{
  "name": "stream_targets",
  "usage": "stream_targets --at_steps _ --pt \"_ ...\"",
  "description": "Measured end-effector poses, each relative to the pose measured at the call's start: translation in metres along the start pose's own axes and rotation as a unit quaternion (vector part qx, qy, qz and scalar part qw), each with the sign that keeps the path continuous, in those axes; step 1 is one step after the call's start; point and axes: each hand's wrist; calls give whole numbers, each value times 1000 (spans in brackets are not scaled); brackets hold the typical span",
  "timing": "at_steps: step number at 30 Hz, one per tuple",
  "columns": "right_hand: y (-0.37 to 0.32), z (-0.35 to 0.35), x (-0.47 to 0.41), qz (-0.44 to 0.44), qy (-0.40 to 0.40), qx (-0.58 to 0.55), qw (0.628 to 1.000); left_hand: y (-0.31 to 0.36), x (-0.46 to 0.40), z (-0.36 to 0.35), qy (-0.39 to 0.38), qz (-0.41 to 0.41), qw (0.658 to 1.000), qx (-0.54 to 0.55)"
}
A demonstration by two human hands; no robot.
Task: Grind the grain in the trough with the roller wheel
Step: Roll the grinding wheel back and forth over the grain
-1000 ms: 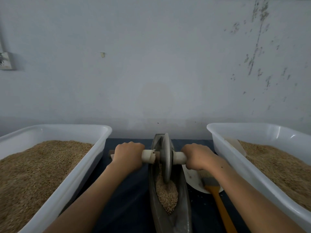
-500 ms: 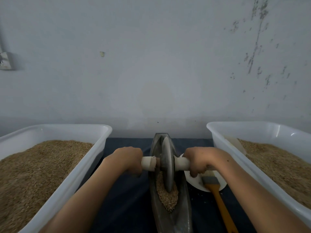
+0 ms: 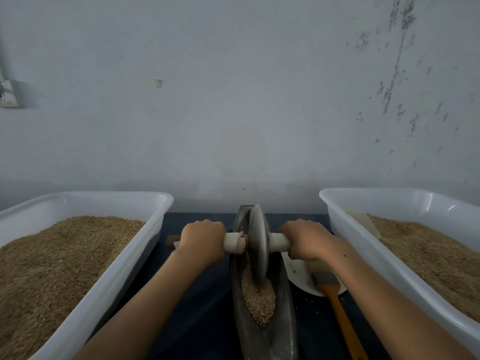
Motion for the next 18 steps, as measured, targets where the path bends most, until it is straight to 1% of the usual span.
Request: stream_targets --at_steps 2,4,7,9,11,15,17,18 --pt "0 4 3 4 -47 -12 999 -3 1 4 -70 -7 997 14" --pt "-1 7 6 0 -88 -25 996 -4 2 7 -116 -13 993 26" --pt "-3 7 7 -8 -109 -39 993 -4 3 8 -135 -17 990 33" --pt "-3 6 6 -10 -103 -38 994 -4 2 6 -118 -15 992 31" --pt "-5 5 5 -12 -77 -26 997 -3 0 4 -84 -13 996 25" --pt "-8 2 0 -32 4 9 999 4 0 -3 37 -2 999 17" --pt "-9 1 -2 -37 23 13 999 7 1 -7 91 1 996 20" --pt "-10 1 -2 -36 24 14 999 7 2 -8 100 1 995 23"
Point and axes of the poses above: each hand's wrist, its own x-axis away from the middle knuckle, its own z-axis out of the back of the hand, y = z × x, and after that the axes turned 6 degrees about y, right-handed
